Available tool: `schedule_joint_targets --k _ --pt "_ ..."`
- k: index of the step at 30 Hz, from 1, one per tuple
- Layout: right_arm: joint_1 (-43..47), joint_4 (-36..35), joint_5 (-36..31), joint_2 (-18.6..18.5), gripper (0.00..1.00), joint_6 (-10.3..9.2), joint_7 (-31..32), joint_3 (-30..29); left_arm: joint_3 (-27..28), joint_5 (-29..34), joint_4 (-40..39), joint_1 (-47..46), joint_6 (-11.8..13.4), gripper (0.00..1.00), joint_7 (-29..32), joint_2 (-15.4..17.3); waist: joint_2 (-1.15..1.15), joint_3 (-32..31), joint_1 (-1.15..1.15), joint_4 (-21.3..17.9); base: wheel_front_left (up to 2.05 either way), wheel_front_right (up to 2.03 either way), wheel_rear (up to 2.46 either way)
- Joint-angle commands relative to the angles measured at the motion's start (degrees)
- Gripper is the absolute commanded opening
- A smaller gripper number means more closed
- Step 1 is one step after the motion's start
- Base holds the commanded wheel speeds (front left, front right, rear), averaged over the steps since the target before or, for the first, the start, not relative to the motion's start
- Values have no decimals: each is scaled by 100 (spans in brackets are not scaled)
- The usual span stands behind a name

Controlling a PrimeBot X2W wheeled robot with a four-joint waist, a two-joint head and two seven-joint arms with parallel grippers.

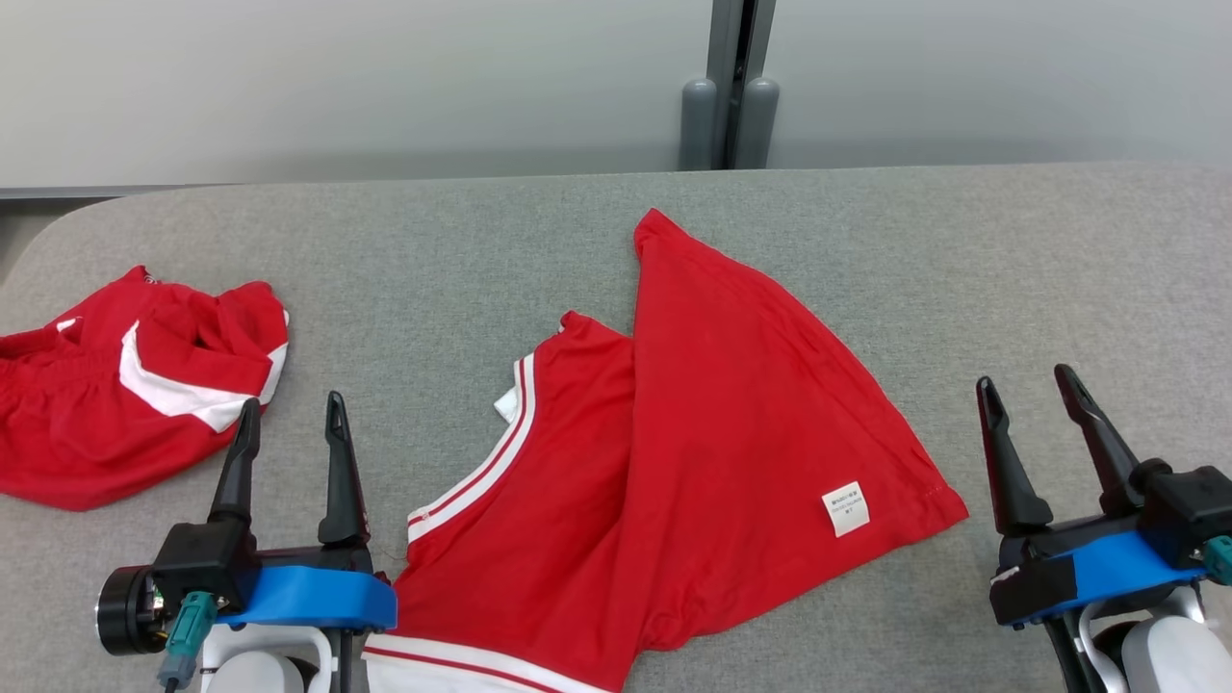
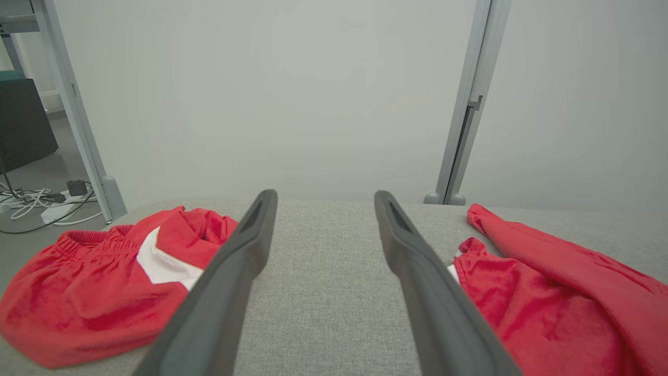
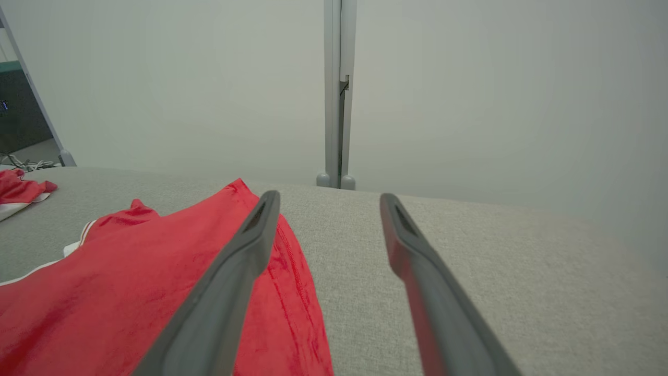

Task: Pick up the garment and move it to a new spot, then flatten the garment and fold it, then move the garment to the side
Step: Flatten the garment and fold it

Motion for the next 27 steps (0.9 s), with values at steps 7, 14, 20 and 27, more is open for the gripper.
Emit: schedule_joint_targets --k 7,14,20,27 --pt "-39 271 -78 -164 100 1 285 36 -81 7 -12 -131 -35 100 -28 -11 0 106 1 178 0 0 0" --pt "-129 1167 -74 -223 100 1 194 219 -159 -40 -4 -190 -7 100 -28 -16 0 207 1 353 0 0 0" --pt "-353 1890 -111 -249 100 1 70 397 -187 -61 -1 -220 16 100 -28 -17 0 264 1 431 0 0 0" --pt "-680 2664 -12 -287 0 1 -114 606 -276 -115 -5 -295 63 100 -28 -17 0 374 1 505 0 0 0"
